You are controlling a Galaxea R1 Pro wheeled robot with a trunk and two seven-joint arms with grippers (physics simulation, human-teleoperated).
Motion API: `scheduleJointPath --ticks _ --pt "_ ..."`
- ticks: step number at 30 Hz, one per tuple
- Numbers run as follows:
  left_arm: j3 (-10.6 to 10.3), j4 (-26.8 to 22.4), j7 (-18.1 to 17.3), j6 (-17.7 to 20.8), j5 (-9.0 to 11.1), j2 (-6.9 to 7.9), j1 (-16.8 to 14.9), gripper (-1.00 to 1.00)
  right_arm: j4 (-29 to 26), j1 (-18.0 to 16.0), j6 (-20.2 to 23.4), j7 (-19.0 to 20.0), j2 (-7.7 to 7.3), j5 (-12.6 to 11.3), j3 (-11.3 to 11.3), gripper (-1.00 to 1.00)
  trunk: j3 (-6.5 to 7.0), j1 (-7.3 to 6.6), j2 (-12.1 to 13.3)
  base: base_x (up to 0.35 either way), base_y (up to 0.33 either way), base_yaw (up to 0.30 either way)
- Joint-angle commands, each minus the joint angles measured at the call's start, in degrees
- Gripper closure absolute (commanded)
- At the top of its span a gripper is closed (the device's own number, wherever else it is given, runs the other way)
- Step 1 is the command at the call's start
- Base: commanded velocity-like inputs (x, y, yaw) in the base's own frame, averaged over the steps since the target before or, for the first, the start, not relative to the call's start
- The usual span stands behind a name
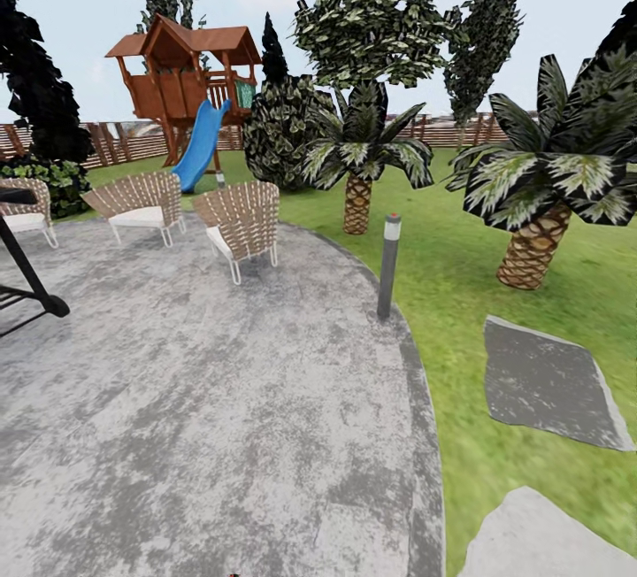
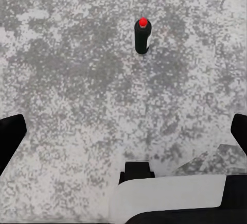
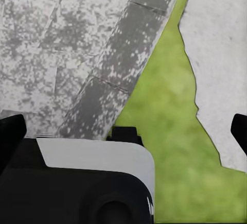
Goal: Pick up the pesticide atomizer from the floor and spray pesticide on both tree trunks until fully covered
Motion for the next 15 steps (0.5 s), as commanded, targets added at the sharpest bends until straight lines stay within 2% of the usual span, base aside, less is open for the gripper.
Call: scheduleJointPath --ticks 1,10,15 --pt "0.0 -0.1 0.0 -0.1 0.0 0.0 0.0 -1.0 0.0 0.0 -0.1 0.0 -0.01 0.0 0.0 -1.0 -0.04 -0.02 0.0 -0.215 0.0 0.0" --pt "0.0 -0.1 0.0 -0.1 0.0 0.0 0.0 -1.0 0.0 0.0 -0.1 0.0 -0.01 0.0 0.0 -1.0 -0.04 -0.02 0.0 -0.089 -0.001 0.0" --pt "0.0 -0.1 0.0 -0.1 0.1 0.0 0.0 -1.0 0.0 0.0 -0.1 0.0 -0.01 0.0 0.0 -1.0 -0.04 -0.02 0.0 -0.191 -0.057 0.0"
